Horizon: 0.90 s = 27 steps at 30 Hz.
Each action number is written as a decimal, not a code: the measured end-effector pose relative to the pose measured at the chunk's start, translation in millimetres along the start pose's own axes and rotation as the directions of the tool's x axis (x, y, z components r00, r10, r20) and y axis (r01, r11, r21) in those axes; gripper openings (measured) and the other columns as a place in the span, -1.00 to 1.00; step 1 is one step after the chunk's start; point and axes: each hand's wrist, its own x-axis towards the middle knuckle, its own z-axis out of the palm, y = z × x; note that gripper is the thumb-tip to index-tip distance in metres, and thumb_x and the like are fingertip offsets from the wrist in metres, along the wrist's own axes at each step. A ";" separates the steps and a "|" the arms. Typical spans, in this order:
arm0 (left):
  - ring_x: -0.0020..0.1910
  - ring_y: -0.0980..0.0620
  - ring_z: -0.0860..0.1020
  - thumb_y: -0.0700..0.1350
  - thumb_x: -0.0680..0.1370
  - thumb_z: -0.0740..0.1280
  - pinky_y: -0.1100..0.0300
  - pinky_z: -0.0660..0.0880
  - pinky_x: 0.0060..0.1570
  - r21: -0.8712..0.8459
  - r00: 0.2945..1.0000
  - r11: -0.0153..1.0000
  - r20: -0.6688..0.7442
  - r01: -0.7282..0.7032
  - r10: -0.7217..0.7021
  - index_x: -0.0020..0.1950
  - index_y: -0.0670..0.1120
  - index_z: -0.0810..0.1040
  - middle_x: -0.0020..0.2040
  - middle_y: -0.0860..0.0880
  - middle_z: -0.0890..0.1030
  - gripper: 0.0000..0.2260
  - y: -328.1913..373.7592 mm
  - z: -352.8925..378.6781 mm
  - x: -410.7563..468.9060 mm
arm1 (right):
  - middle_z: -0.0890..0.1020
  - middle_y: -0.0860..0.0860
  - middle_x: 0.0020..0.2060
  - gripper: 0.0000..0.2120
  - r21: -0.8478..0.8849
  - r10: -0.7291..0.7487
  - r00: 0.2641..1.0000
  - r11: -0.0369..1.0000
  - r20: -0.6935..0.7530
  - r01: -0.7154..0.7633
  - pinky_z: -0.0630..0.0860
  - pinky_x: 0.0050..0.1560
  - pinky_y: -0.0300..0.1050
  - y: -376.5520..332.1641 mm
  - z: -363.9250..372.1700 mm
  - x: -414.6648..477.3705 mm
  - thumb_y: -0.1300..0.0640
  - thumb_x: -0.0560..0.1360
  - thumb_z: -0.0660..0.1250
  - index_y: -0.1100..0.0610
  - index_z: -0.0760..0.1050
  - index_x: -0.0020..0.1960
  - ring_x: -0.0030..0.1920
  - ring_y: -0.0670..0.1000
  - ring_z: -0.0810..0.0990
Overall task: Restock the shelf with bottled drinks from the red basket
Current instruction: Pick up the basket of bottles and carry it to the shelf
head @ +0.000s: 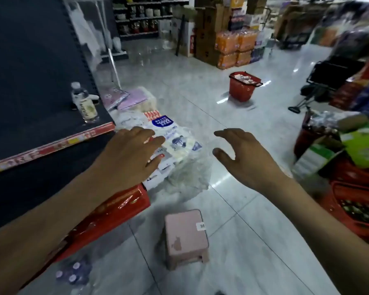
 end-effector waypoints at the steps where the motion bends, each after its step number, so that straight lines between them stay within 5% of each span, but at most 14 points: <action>1: 0.25 -0.15 0.51 0.12 0.51 0.24 -0.10 0.49 0.17 -0.029 0.999 0.999 0.034 -0.038 0.039 0.36 -0.03 0.49 0.30 -0.14 0.54 -0.54 12.2 8.0 10.3 | 0.41 0.05 0.43 -0.49 -0.089 0.042 0.998 0.995 0.043 -0.038 0.35 0.35 -0.01 14.9 -2.7 -9.9 -0.16 0.56 0.24 -0.04 0.34 0.47 0.42 0.13 0.35; 4: 0.30 -0.19 0.47 0.12 0.48 0.25 -0.14 0.46 0.19 -0.075 0.986 0.989 0.103 -0.127 0.134 0.38 0.00 0.46 0.36 -0.17 0.48 -0.50 55.0 21.2 39.7 | 0.23 0.06 0.53 -0.39 -0.211 0.151 0.980 0.970 0.129 -0.121 0.27 0.43 0.06 63.1 -13.0 -39.5 -0.22 0.55 0.23 -0.10 0.18 0.55 0.52 0.14 0.20; 8: 0.20 -0.18 0.56 0.06 0.47 0.39 -0.06 0.53 0.03 -0.104 0.965 0.965 0.073 -0.242 0.250 0.33 0.02 0.50 0.26 -0.11 0.56 -0.57 110.6 35.5 88.5 | 0.42 -0.09 0.37 -0.52 -0.091 0.304 0.946 0.951 0.116 -0.295 0.51 0.21 0.04 128.5 -39.7 -72.2 -0.09 0.56 0.27 -0.10 0.32 0.46 0.28 0.01 0.50; 11: -0.08 -0.08 0.64 0.03 0.46 0.40 0.09 0.55 -0.20 -0.132 0.945 0.940 0.054 -0.314 0.323 0.17 0.02 0.58 0.06 -0.03 0.65 -0.70 157.3 35.4 127.9 | 0.52 -0.07 0.23 -0.59 -0.103 0.375 0.923 0.925 0.081 -0.367 0.56 0.07 0.05 181.2 -62.4 -92.1 -0.06 0.56 0.28 -0.06 0.39 0.39 0.12 0.01 0.58; 13: -0.22 -0.06 0.65 0.03 0.49 0.32 0.10 0.55 -0.24 -0.152 0.930 0.922 0.045 -0.355 0.365 0.05 0.01 0.62 -0.08 -0.01 0.69 -0.80 188.9 36.2 154.5 | 0.59 -0.06 0.11 -0.68 -0.064 0.412 0.911 0.910 0.034 -0.409 0.56 0.02 0.00 218.6 -77.8 -101.0 -0.03 0.56 0.29 -0.02 0.48 0.30 0.01 -0.01 0.62; 17: -0.45 -0.05 0.56 0.05 0.53 0.06 0.16 0.47 -0.37 -0.158 0.916 0.903 -0.027 -0.399 0.400 -0.18 -0.01 0.56 -0.35 0.02 0.59 -0.68 243.4 38.7 198.0 | 0.63 -0.12 -0.23 -0.87 0.000 0.475 0.876 0.879 -0.079 -0.476 0.57 -0.15 0.03 278.3 -101.2 -108.7 -0.02 0.55 0.25 -0.02 0.55 -0.04 -0.21 -0.02 0.59; 27: -0.42 -0.05 0.50 0.02 0.55 0.13 0.12 0.46 -0.46 -0.304 0.921 0.870 -0.098 -0.389 0.377 -0.19 -0.05 0.54 -0.39 0.00 0.52 -0.73 296.6 67.5 300.0 | 0.59 -0.09 -0.35 -0.87 0.087 0.517 0.849 0.856 -0.107 -0.510 0.54 -0.27 0.03 374.1 -114.2 -58.1 0.10 0.55 0.25 0.04 0.53 -0.16 -0.32 -0.04 0.55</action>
